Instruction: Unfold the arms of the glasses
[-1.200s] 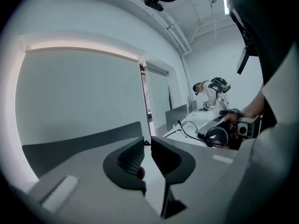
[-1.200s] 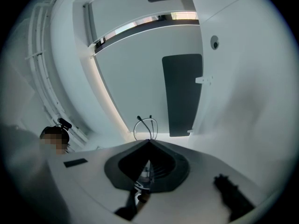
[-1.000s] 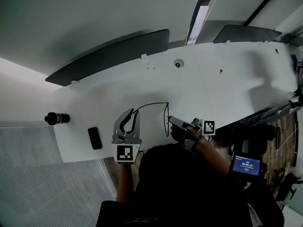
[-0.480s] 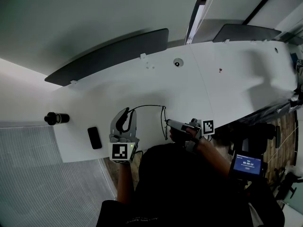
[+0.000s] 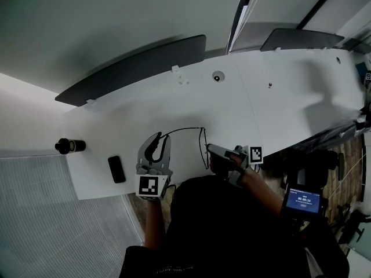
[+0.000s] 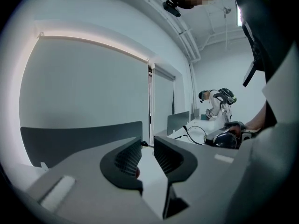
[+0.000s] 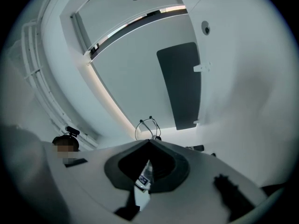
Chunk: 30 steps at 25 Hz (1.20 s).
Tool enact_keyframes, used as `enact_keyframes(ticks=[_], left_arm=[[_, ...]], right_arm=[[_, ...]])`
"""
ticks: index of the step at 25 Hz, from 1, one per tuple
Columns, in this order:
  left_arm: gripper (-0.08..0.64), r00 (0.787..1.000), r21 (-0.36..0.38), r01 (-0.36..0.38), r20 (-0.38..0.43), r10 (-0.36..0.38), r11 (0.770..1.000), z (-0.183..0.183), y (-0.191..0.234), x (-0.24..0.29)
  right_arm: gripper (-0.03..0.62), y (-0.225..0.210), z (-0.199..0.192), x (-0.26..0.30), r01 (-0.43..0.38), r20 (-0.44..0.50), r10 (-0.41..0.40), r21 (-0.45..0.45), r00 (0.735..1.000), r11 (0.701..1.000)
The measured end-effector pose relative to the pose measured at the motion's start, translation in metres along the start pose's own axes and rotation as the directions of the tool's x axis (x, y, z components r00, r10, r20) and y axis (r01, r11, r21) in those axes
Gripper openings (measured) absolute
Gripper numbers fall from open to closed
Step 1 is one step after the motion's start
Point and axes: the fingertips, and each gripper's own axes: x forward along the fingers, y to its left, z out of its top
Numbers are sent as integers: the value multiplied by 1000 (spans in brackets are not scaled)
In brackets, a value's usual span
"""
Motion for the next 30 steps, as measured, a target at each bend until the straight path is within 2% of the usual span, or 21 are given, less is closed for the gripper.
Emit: enact_keyframes(ticks=[3, 7, 10, 12, 16, 17, 19, 21, 22, 23, 24, 25, 26, 27, 28, 29, 30], left_arm=[[103, 1000, -13, 27, -11, -27, 1000, 1, -6, -1], [106, 997, -80, 72, -12, -74, 994, 3, -14, -6], [109, 992, -205, 121, 7, -122, 971, 3, -19, -10], [117, 985, -319, 171, 30, -170, 932, -5, -21, -13], [123, 977, -518, 208, 63, -205, 830, -21, -18, -21], [124, 977, -551, 204, 67, -201, 809, -24, -16, -22], [124, 978, -587, 201, 67, -200, 785, -27, -15, -23], [124, 970, -608, 229, 77, -231, 760, -30, -18, -23], [124, 964, -629, 247, 85, -251, 738, -31, -21, -22], [124, 959, -662, 259, 92, -267, 703, -33, -23, -22], [124, 955, -709, 267, 102, -279, 653, -34, -25, -22], [124, 949, -763, 277, 123, -289, 584, -36, -27, -21], [124, 943, -820, 291, 157, -294, 493, -39, -28, -20], [125, 934, -870, 311, 205, -292, 382, -41, -29, -18], [126, 924, -905, 335, 260, -281, 262, -41, -31, -14], [126, 912, -921, 357, 309, -269, 154, -41, -34, -11], [126, 904, -927, 367, 334, -266, 82, -41, -40, -7]], right_arm=[[8, -3, 2, -3, -6, 12, 6, 8, 1000, 1000], [8, -2, 3, -4, -11, 27, 11, 19, 1000, 1000], [8, -1, 3, -5, -11, 26, 11, 12, 1000, 1000], [8, -2, 3, -5, -12, 28, 11, 12, 1000, 1000], [8, -2, 1, -5, -10, 28, 9, 22, 1000, 1000], [8, -3, 1, -5, -9, 28, 8, 22, 1000, 1000], [8, -3, 1, -5, -5, 31, 4, 31, 1000, 999], [8, -3, 2, -5, -2, 33, 1, 37, 999, 999], [8, -3, 2, -5, -3, 34, 2, 36, 999, 999], [8, -3, 2, -4, -5, 35, 4, 33, 999, 999], [8, -2, 3, -4, -7, 36, 6, 28, 999, 1000], [8, -2, 3, -4, -8, 37, 7, 23, 999, 1000], [8, -2, 4, -4, -7, 38, 6, 22, 999, 1000], [8, -2, 4, -5, -6, 38, 5, 21, 999, 1000], [8, -2, 4, -5, -7, 38, 6, 18, 999, 1000], [8, -2, 5, -5, -8, 37, 7, 16, 999, 1000], [8, -2, 5, -5, -9, 38, 8, 16, 999, 1000]])
